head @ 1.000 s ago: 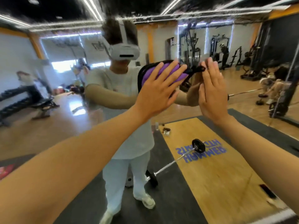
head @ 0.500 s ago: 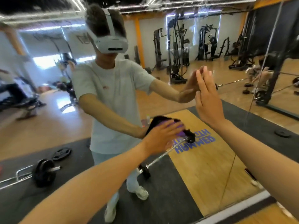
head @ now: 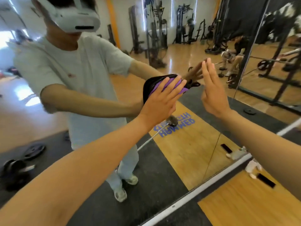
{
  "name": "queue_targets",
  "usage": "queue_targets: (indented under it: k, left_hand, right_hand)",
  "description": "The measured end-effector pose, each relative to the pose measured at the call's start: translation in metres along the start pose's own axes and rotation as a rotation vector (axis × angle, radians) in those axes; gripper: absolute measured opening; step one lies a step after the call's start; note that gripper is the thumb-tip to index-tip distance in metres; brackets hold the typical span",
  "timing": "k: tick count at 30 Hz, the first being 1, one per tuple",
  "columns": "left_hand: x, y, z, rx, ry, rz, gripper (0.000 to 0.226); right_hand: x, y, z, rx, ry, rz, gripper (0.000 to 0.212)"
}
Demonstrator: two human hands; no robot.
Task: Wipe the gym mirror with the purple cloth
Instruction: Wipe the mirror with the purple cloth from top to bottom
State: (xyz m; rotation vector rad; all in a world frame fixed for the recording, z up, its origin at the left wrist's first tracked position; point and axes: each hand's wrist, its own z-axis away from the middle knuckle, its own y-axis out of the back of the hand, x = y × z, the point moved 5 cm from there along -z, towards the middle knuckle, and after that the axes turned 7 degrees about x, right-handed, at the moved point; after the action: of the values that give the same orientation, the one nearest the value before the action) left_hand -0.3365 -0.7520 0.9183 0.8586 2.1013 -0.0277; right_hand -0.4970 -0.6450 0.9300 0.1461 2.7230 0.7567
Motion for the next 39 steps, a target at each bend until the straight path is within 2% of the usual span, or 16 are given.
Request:
queue_targets:
  k: [6, 14, 21, 24, 31, 33, 36, 39]
  left_hand:
    - [0.068, -0.036, 0.006, -0.077, -0.148, -0.009, 0.065]
    - [0.185, -0.098, 0.010, -0.241, -0.391, 0.009, 0.075]
    - [0.275, -0.128, 0.061, -0.489, -0.648, 0.044, 0.073]
    - [0.264, -0.120, 0.057, -0.471, -0.528, 0.085, 0.071]
    - [0.195, -0.096, 0.010, -0.317, -0.102, 0.096, 0.074]
    - [0.195, -0.098, 0.005, -0.303, -0.124, 0.080, 0.075]
    - [0.218, -0.111, 0.006, -0.322, -0.265, 0.047, 0.076]
    - [0.264, -0.130, 0.014, -0.414, -0.403, 0.079, 0.076]
  right_hand:
    - [0.036, -0.015, 0.016, 0.023, 0.041, 0.098, 0.093]
    - [0.111, -0.049, 0.041, 0.076, 0.219, 0.000, 0.087]
    - [0.148, -0.065, 0.061, 0.014, 0.274, -0.065, 0.083]
    - [0.163, -0.066, 0.067, -0.007, 0.309, -0.058, 0.082]
    - [0.176, -0.063, 0.065, -0.011, 0.403, -0.025, 0.086]
    - [0.187, -0.064, 0.065, -0.005, 0.442, 0.026, 0.088]
    - [0.199, -0.064, 0.064, -0.013, 0.494, 0.026, 0.088]
    - [0.198, -0.065, 0.072, -0.013, 0.431, 0.040, 0.087]
